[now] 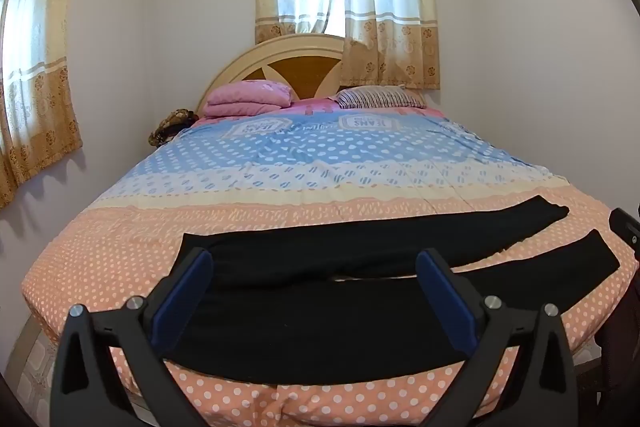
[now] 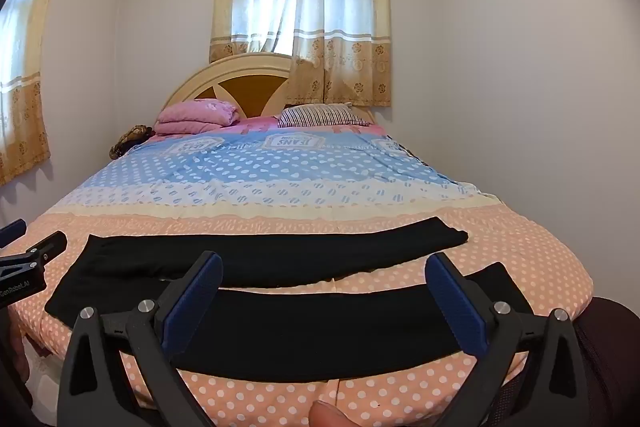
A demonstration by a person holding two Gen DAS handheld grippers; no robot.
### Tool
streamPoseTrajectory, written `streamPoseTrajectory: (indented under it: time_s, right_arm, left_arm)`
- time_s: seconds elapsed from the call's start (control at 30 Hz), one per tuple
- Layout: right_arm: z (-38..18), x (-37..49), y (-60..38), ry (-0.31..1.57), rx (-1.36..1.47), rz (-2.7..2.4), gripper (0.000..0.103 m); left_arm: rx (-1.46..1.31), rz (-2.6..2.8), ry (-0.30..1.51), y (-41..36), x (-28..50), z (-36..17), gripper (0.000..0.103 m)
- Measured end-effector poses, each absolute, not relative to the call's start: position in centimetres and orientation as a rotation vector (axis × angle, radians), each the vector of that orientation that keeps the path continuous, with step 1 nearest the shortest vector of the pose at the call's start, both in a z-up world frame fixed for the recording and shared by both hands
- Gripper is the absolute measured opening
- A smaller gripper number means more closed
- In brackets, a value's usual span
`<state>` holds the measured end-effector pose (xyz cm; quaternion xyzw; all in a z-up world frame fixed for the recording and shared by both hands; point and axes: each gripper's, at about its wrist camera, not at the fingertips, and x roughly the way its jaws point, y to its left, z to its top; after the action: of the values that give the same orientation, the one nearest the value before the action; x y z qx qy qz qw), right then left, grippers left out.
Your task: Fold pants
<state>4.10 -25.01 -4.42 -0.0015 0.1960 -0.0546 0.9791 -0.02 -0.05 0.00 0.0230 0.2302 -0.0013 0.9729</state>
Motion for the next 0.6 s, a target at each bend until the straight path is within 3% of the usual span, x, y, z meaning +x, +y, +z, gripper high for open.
streamPoseTrajectory:
  time_s: [0.6]
  right_arm:
    - [-5.1, 4.6, -25.8, 0.401, -0.003, -0.115, 0.102]
  left_arm:
    - [0.042, -0.006, 0.470, 0.0, 0.1, -0.3, 0.103]
